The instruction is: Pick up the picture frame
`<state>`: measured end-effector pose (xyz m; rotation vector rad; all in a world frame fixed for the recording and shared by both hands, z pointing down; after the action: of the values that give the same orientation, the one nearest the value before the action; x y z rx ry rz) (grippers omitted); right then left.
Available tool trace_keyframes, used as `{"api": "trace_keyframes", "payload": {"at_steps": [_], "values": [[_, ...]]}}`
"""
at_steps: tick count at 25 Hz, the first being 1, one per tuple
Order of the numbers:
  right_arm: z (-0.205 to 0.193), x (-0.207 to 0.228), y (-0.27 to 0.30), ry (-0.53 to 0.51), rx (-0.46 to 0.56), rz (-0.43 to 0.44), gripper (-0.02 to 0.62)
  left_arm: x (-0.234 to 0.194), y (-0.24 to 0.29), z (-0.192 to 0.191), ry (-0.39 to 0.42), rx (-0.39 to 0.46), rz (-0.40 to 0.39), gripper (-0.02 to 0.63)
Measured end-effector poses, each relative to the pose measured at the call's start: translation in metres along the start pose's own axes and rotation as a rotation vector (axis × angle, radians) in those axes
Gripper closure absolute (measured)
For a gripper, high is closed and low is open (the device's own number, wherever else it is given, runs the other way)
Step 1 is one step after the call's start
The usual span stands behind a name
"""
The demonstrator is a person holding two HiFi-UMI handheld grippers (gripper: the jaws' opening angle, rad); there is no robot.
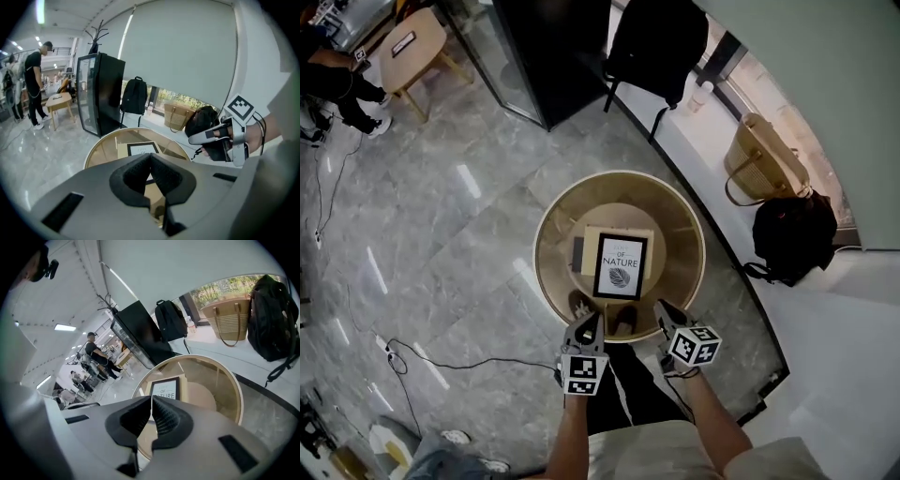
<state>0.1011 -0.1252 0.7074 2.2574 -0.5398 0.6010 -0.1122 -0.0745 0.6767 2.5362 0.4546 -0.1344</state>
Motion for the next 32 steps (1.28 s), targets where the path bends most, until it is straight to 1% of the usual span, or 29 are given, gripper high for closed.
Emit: {"api": "trace_keyframes", "payload": {"at_steps": [2, 6, 9, 13, 16, 19, 21, 24, 28, 29, 30, 31, 32], "values": [[-0.004, 0.014, 0.013, 0.027, 0.009, -0.006, 0.561, 0.001, 0.023, -0.009, 0.049, 0.007, -0.049, 0.586], [-0.021, 0.041, 0.032, 0.012, -0.030, -0.010, 0.561, 0.010, 0.059, -0.030, 0.020, 0.021, -0.204, 0.586], [-0.034, 0.059, 0.044, 0.025, -0.052, -0.008, 0.561, 0.014, 0.076, -0.045, 0.015, -0.006, -0.264, 0.586], [-0.050, 0.077, 0.064, 0.052, -0.076, 0.005, 0.561, 0.006, 0.099, -0.064, 0.012, -0.073, -0.252, 0.586], [-0.059, 0.085, 0.078, 0.061, -0.082, 0.012, 0.561, 0.002, 0.113, -0.074, 0.016, -0.111, -0.251, 0.586], [-0.067, 0.092, 0.089, 0.074, -0.093, 0.022, 0.561, 0.002, 0.127, -0.086, 0.024, -0.166, -0.239, 0.586], [-0.073, 0.096, 0.095, 0.093, -0.108, 0.029, 0.560, 0.001, 0.137, -0.096, 0.008, -0.207, -0.232, 0.586], [-0.082, 0.098, 0.094, 0.139, -0.138, 0.047, 0.560, 0.002, 0.142, -0.110, -0.046, -0.258, -0.231, 0.586], [-0.090, 0.105, 0.092, 0.247, -0.151, 0.053, 0.556, -0.001, 0.145, -0.118, -0.065, -0.290, -0.214, 0.586], [-0.091, 0.108, 0.092, 0.278, -0.155, 0.056, 0.529, -0.002, 0.147, -0.120, -0.064, -0.291, -0.213, 0.586], [-0.093, 0.110, 0.093, 0.306, -0.160, 0.063, 0.463, -0.002, 0.149, -0.122, -0.061, -0.293, -0.213, 0.586], [-0.095, 0.112, 0.095, 0.327, -0.168, 0.074, 0.435, -0.003, 0.152, -0.124, -0.057, -0.295, -0.214, 0.586], [-0.097, 0.112, 0.097, 0.338, -0.177, 0.085, 0.424, -0.003, 0.155, -0.126, -0.055, -0.297, -0.214, 0.586]]}}
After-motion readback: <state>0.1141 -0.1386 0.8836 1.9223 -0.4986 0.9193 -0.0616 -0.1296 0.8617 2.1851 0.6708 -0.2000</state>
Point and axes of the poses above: the fingertips, and each gripper's own axes: y forward along the fingers, x to its right, z out of its top, the point moved 7 cm from there along -y, backward along the fingers, and after that the axes turned 11 degrees about x, right-handed, at the moved point
